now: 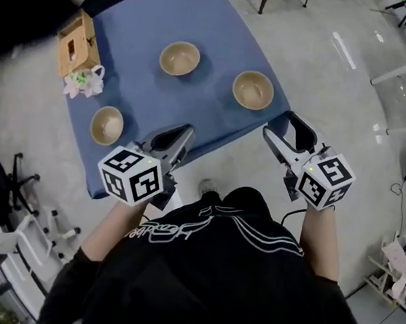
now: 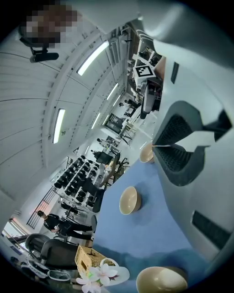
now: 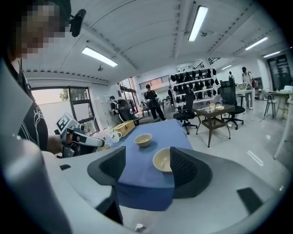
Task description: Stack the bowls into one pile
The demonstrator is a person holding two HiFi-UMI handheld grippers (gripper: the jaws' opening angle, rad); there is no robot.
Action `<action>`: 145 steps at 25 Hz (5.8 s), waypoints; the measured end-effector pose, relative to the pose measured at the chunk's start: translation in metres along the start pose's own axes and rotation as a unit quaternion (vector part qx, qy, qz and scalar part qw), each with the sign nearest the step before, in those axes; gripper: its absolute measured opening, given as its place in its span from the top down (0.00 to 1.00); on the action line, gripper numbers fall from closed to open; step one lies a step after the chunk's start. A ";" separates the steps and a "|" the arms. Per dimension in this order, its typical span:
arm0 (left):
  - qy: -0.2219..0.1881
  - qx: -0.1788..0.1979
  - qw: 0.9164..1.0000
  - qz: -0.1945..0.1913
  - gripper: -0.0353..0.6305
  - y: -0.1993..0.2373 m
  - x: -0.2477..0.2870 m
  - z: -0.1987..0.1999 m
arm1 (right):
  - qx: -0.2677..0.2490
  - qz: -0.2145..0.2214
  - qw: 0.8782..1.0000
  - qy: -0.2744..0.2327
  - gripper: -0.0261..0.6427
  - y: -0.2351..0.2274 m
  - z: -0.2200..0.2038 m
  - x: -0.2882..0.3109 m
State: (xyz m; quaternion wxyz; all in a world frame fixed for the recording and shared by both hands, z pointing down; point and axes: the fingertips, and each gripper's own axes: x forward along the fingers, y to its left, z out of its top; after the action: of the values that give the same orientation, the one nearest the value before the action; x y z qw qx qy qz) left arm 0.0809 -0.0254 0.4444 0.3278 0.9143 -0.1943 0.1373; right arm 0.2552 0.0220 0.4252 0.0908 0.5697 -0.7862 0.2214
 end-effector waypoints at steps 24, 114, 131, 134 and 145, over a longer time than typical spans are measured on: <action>0.006 -0.040 0.996 0.075 0.90 0.052 0.047 0.029 | 0.024 0.016 0.997 0.070 0.49 -0.082 -0.004 0.073; -0.104 -0.127 0.969 0.184 0.90 0.151 -0.020 0.081 | -0.032 0.113 0.982 0.148 0.89 -0.030 0.079 0.268; -0.123 -0.158 0.952 0.231 0.90 0.174 -0.039 0.074 | -0.041 0.175 0.966 0.186 0.89 0.001 0.063 0.327; -0.126 -0.162 0.949 0.238 0.90 0.176 -0.041 0.073 | -0.044 0.183 0.962 0.196 0.89 0.004 0.056 0.334; -0.129 -0.178 0.943 0.251 0.90 0.182 -0.037 0.064 | -0.040 0.176 0.958 0.225 0.89 -0.005 0.034 0.356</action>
State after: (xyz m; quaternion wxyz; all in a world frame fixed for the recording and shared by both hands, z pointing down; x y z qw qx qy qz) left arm -0.0255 -0.1870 0.4818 0.4120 0.7723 -0.4799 0.0590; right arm 0.1447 -0.2993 0.5368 0.2476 0.3540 -0.8415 0.3244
